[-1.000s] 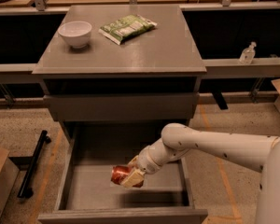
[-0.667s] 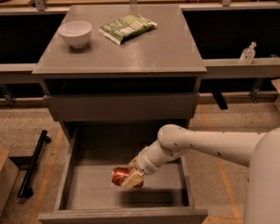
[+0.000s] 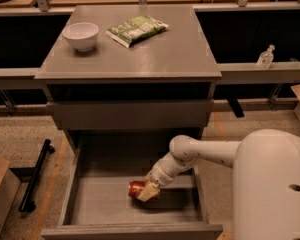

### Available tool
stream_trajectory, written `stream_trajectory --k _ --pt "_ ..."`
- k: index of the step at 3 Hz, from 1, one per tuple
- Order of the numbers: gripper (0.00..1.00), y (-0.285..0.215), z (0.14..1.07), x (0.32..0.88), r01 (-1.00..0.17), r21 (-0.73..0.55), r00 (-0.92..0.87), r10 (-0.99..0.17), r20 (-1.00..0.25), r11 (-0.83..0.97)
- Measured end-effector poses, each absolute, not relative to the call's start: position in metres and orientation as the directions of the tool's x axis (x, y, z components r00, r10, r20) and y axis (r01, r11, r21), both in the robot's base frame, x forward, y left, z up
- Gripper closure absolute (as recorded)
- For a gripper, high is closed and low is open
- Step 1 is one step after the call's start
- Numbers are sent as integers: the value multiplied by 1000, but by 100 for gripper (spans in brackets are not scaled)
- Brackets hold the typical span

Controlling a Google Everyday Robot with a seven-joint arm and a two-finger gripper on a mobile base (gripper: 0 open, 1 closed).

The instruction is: Place coke can into middle drawer

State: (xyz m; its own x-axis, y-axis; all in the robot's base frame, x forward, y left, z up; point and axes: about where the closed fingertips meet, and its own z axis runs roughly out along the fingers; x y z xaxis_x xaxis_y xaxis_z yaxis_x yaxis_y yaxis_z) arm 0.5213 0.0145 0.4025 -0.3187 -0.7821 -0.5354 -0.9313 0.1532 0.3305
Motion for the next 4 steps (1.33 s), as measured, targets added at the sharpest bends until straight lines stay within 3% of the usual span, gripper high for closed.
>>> stream_trajectory --k 2,4 --pt "5 6 381 532 -914 368 -360 -764 -535 172" --pt "0 9 394 523 -921 346 -353 -754 -554 177"
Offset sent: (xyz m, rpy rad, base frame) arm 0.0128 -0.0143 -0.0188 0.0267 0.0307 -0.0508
